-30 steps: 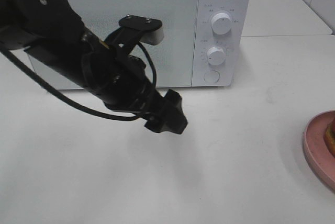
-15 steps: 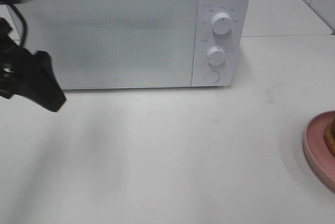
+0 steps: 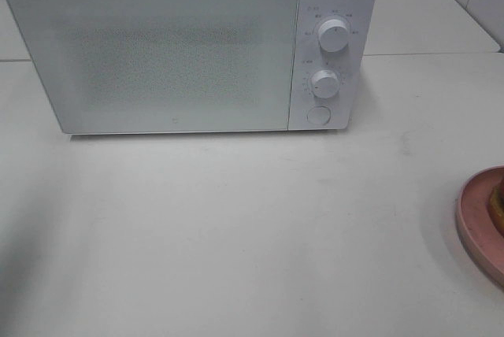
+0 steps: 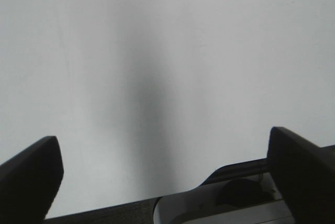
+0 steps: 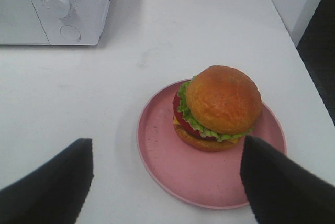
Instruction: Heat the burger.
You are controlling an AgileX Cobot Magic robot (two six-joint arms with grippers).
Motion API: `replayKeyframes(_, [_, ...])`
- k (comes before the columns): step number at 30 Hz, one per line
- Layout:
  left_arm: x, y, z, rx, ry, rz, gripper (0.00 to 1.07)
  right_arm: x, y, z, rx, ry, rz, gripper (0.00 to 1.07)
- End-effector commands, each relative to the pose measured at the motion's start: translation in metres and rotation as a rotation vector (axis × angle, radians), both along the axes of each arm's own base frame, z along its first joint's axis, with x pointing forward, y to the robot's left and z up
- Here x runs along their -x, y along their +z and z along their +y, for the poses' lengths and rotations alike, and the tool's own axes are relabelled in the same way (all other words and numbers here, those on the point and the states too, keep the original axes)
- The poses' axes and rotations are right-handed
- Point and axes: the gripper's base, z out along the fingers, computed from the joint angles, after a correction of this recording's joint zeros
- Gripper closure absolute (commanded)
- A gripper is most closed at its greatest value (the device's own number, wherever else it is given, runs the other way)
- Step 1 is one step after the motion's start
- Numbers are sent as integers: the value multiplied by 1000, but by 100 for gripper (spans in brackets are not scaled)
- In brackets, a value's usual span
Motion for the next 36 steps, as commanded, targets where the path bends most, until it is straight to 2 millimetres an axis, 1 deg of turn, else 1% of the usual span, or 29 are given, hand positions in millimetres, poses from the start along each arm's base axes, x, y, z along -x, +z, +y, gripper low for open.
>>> replayKeyframes(1, [27, -3, 5, -38, 61, -24, 7, 3, 1, 0, 7, 1, -42, 32])
replayKeyframes(2, [27, -3, 5, -38, 61, -24, 7, 3, 1, 0, 7, 1, -42, 32])
replayKeyframes(4, [56, -9, 8, -81, 92, -81, 7, 3, 1, 0, 7, 1, -42, 32])
replayKeyframes(5, [56, -9, 8, -81, 92, -81, 7, 3, 1, 0, 7, 1, -42, 32])
replayKeyframes(6, [63, -12, 8, -85, 102, -96, 7, 3, 1, 0, 7, 1, -42, 32])
replayKeyframes(7, [77, -18, 9, -97, 117, -119, 7, 3, 1, 0, 7, 1, -42, 32])
replayKeyframes(8, [77, -18, 9, -97, 117, -119, 7, 3, 1, 0, 7, 1, -42, 32])
replayKeyframes(9, [82, -20, 9, -106, 120, -132, 7, 3, 1, 0, 7, 1, -42, 32])
replayKeyframes(10, [95, -26, 11, -133, 124, -163, 7, 3, 1, 0, 7, 1, -42, 32])
replayKeyframes(11, [95, -26, 11, -133, 124, -163, 7, 3, 1, 0, 7, 1, -42, 32])
replayKeyframes(12, [101, -29, 11, -142, 127, -182, 7, 3, 1, 0, 7, 1, -42, 32])
replayKeyframes(13, [101, -29, 11, -142, 127, -182, 7, 3, 1, 0, 7, 1, -42, 32])
replayKeyframes(14, [110, -38, 11, -149, 134, -199, 7, 3, 1, 0, 7, 1, -42, 32])
replayKeyframes(15, [115, -38, 11, -146, 146, -271, 7, 3, 1, 0, 7, 1, -42, 32])
replayKeyframes(16, [115, -38, 11, -146, 146, -271, 7, 3, 1, 0, 7, 1, -42, 32])
replayKeyframes(17, [117, -36, 11, -144, 153, -325, 7, 3, 1, 0, 7, 1, -42, 32])
replayKeyframes(18, [124, -34, 11, -140, 159, -388, 7, 3, 1, 0, 7, 1, -42, 32])
replayKeyframes(20, [127, -34, 10, -141, 158, -412, 7, 3, 1, 0, 7, 1, -42, 32])
replayKeyframes(21, [134, -36, 10, -135, 159, -435, 7, 3, 1, 0, 7, 1, -42, 32])
replayKeyframes(24, [137, -38, 9, -129, 158, -441, 7, 3, 1, 0, 7, 1, -42, 32])
replayKeyframes(26, [149, -37, 4, -75, 159, -511, 7, 3, 1, 0, 7, 1, -42, 32])
replayKeyframes(27, [149, -37, 4, -75, 159, -511, 7, 3, 1, 0, 7, 1, -42, 32])
replayKeyframes(29, [157, -36, 0, -9, 162, -557, 7, 3, 1, 0, 7, 1, -42, 32])
replayKeyframes(30, [157, -36, 0, -9, 162, -557, 7, 3, 1, 0, 7, 1, -42, 32])
replayKeyframes(32, [165, -36, -2, 6, 157, -609, 7, 3, 1, 0, 7, 1, -42, 32])
replayKeyframes(34, [167, -36, -2, 3, 157, -624, 7, 3, 1, 0, 7, 1, -42, 32])
replayKeyframes(35, [174, -37, -2, -6, 154, -671, 7, 3, 1, 0, 7, 1, -42, 32])
replayKeyframes(36, [174, -37, -2, -6, 154, -671, 7, 3, 1, 0, 7, 1, -42, 32])
